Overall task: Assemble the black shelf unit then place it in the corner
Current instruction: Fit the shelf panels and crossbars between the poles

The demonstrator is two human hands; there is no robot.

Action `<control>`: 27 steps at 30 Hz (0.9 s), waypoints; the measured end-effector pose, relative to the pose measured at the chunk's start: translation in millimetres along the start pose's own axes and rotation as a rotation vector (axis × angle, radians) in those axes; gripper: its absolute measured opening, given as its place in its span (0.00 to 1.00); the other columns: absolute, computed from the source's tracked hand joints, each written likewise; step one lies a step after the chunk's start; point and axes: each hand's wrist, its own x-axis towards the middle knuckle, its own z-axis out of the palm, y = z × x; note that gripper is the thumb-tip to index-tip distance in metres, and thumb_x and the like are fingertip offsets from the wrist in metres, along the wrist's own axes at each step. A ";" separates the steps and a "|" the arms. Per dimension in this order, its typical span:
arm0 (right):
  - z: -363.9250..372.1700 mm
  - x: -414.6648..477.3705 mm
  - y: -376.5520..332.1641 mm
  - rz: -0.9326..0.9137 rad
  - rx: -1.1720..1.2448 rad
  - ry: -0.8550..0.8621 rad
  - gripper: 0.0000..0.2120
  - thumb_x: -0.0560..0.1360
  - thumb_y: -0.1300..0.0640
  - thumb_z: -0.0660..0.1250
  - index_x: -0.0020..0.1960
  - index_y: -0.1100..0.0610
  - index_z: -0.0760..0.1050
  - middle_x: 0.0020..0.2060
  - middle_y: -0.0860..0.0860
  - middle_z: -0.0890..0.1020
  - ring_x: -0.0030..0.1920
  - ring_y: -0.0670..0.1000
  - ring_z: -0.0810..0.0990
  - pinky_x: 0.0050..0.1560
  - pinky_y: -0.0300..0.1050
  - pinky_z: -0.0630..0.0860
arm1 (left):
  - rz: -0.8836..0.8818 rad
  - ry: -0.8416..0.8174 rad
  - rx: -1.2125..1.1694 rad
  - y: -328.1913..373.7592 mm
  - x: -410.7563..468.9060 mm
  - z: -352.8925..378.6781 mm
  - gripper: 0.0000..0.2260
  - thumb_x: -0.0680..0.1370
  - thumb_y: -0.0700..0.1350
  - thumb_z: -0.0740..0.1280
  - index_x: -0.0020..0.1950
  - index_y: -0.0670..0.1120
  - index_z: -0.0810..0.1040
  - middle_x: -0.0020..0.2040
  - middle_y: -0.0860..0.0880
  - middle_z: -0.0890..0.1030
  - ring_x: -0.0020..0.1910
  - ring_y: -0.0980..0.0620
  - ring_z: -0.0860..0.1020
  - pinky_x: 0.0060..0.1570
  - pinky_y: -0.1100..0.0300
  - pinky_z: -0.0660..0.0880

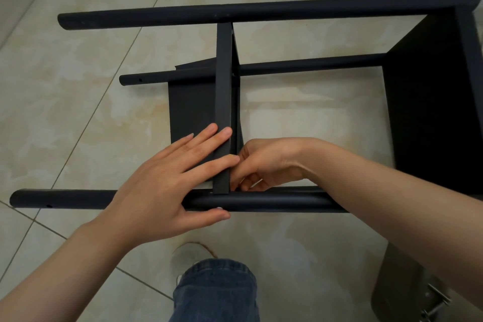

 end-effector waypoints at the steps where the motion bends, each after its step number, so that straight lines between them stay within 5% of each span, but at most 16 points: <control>1: 0.3 -0.2 -0.3 0.000 0.005 -0.004 0.07 0.75 0.62 0.70 0.40 0.55 0.84 0.38 0.51 0.84 0.37 0.45 0.78 0.47 0.39 0.75 | 0.001 0.000 0.000 -0.1 0.2 0.0 0.32 0.78 0.67 0.63 0.78 0.52 0.66 0.82 0.50 0.59 0.82 0.50 0.55 0.79 0.54 0.56; 27: 0.3 -2.4 -0.2 0.042 -0.077 0.007 0.04 0.76 0.58 0.70 0.49 0.56 0.83 0.46 0.52 0.85 0.48 0.50 0.81 0.55 0.45 0.76 | -0.008 -0.004 -0.007 0.6 -0.3 -0.6 0.32 0.77 0.67 0.63 0.77 0.52 0.68 0.82 0.50 0.59 0.82 0.50 0.55 0.78 0.54 0.57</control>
